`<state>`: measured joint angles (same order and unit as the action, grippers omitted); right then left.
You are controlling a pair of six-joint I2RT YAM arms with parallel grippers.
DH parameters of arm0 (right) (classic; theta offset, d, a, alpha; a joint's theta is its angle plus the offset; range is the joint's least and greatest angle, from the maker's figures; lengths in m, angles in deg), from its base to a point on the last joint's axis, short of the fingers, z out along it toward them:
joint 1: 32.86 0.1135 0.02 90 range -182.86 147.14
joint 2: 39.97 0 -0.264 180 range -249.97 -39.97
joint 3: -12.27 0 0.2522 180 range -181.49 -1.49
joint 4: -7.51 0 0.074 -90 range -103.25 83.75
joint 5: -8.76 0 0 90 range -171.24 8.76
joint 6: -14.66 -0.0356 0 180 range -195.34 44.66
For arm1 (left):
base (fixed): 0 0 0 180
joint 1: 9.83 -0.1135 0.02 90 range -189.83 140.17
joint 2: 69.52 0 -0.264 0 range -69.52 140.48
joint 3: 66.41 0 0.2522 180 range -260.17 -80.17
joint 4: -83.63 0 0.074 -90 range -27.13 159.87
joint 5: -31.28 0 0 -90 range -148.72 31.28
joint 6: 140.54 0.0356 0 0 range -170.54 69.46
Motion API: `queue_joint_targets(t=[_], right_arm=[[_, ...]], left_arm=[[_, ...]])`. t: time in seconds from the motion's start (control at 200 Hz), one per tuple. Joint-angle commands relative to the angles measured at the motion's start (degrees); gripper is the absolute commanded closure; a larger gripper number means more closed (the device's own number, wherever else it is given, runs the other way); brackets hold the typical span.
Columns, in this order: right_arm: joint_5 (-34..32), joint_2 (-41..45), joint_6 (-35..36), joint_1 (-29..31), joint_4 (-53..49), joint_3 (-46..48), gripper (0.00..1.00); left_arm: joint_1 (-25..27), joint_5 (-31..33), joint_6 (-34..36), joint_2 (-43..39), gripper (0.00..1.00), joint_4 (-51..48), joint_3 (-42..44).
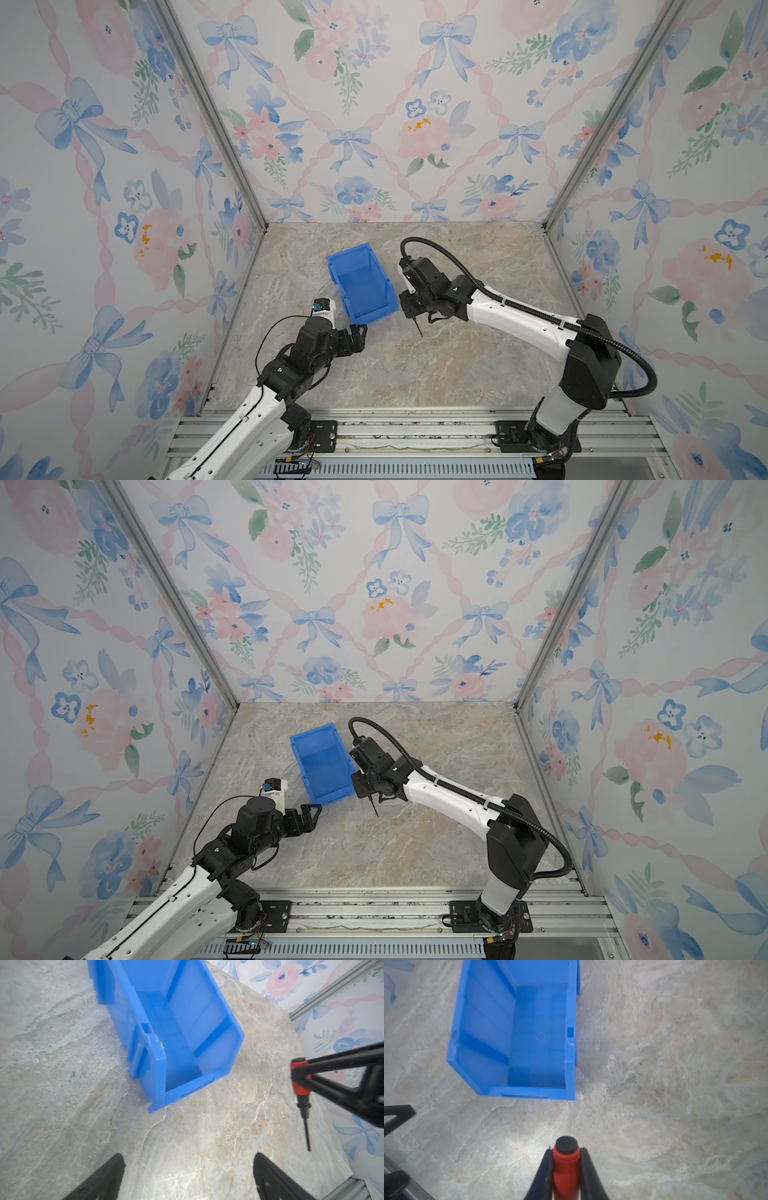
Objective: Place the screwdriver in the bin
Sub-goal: 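Lift the screwdriver with the right gripper and carry it over the blue bin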
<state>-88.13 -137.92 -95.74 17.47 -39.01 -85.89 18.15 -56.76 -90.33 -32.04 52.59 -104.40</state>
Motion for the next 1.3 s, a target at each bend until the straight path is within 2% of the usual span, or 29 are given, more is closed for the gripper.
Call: queue_joint_targets(t=[0.0,0.41,0.96,1.075,1.29], right_arm=[[-0.1,-5.0,2.3,0.2,-5.5,-7.1,1.0],[1.9,-23.9,2.1,-0.1,-7.1,-31.9,1.0],[-0.6,-45.3,1.6,-0.1,-4.9,-55.7,1.0],[-1.3,-48.6,1.4,-0.3,-4.5,-59.1,1.0],[-1.7,-51.6,0.6,-0.5,-3.2,-60.0,1.0]], left_arm=[[-1.3,1.9,-2.1,-0.6,0.03,0.1,1.2],[-1.5,2.3,-5.2,-5.7,0.02,-1.2,4.2],[-2.1,2.4,-5.3,-5.6,0.03,-5.4,2.8],[-2.2,2.6,-5.3,-6.0,0.02,-5.8,2.6],[-2.5,2.9,-5.1,-6.7,0.02,-5.8,2.5]])
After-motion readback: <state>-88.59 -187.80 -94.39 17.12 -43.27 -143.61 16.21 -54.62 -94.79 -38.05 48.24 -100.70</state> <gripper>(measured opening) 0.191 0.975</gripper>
